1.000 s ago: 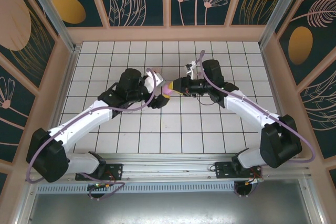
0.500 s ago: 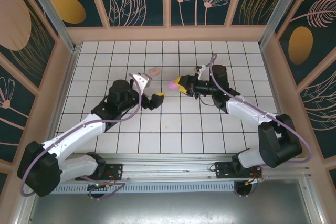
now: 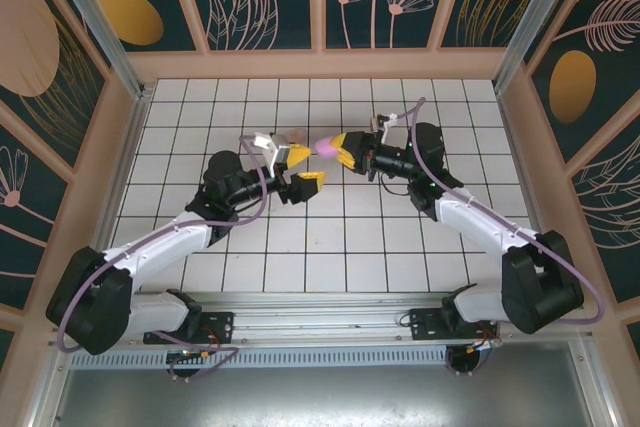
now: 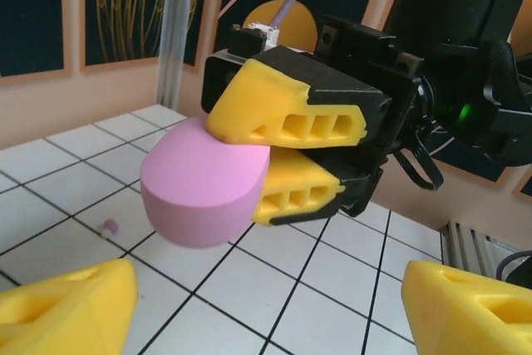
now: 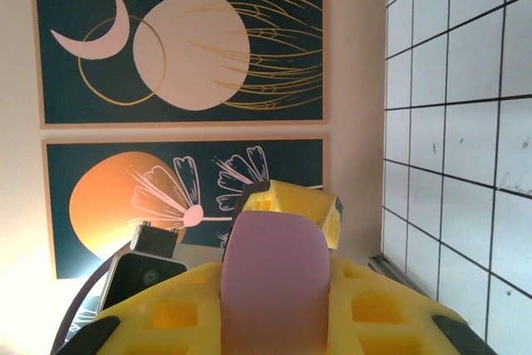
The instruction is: Insert wireless bluetooth earbuds into charging case
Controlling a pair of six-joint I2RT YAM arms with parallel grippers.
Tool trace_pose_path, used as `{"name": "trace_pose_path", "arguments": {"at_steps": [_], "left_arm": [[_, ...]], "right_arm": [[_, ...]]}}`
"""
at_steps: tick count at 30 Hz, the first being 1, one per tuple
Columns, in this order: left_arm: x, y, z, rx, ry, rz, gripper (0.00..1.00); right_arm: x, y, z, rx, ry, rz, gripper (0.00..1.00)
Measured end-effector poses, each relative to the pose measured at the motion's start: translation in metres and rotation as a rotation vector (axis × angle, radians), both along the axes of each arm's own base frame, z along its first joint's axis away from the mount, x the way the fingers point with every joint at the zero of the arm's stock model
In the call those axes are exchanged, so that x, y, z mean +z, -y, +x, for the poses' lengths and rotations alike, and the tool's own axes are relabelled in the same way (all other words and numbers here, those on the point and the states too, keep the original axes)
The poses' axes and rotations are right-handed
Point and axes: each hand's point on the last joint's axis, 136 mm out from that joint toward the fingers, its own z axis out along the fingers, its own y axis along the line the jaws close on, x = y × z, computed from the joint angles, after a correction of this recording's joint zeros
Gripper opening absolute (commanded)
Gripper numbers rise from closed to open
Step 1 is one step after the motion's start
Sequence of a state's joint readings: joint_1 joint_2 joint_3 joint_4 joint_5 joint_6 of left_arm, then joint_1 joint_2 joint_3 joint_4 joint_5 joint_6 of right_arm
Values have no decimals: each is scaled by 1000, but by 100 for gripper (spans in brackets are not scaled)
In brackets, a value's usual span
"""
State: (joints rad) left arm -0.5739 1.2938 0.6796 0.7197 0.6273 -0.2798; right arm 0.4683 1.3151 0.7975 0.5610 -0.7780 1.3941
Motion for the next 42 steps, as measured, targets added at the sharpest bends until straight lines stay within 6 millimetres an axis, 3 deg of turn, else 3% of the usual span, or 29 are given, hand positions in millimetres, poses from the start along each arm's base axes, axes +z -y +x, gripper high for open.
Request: {"name": "trace_pose_path", "arguments": {"at_steps": [5, 13, 24, 31, 36, 40, 42], "left_arm": [[10, 6, 2, -30, 22, -27, 64], [13, 4, 5, -34, 19, -41, 48], [16, 5, 5, -36, 25, -44, 50], [26, 6, 9, -38, 46, -52, 34], [26, 6, 9, -39, 47, -51, 41], [27, 7, 8, -49, 54, -50, 60], [29, 8, 7, -54, 60, -50, 59]], "right_arm": [[16, -1, -6, 4, 28, 35, 22], [21, -3, -9, 5, 28, 54, 23], [23, -11, -16, 25, 35, 59, 23], [27, -13, -18, 25, 47, 70, 23], [28, -12, -17, 18, 47, 70, 23], [27, -13, -17, 20, 46, 70, 23], [27, -13, -17, 20, 46, 70, 23]]}}
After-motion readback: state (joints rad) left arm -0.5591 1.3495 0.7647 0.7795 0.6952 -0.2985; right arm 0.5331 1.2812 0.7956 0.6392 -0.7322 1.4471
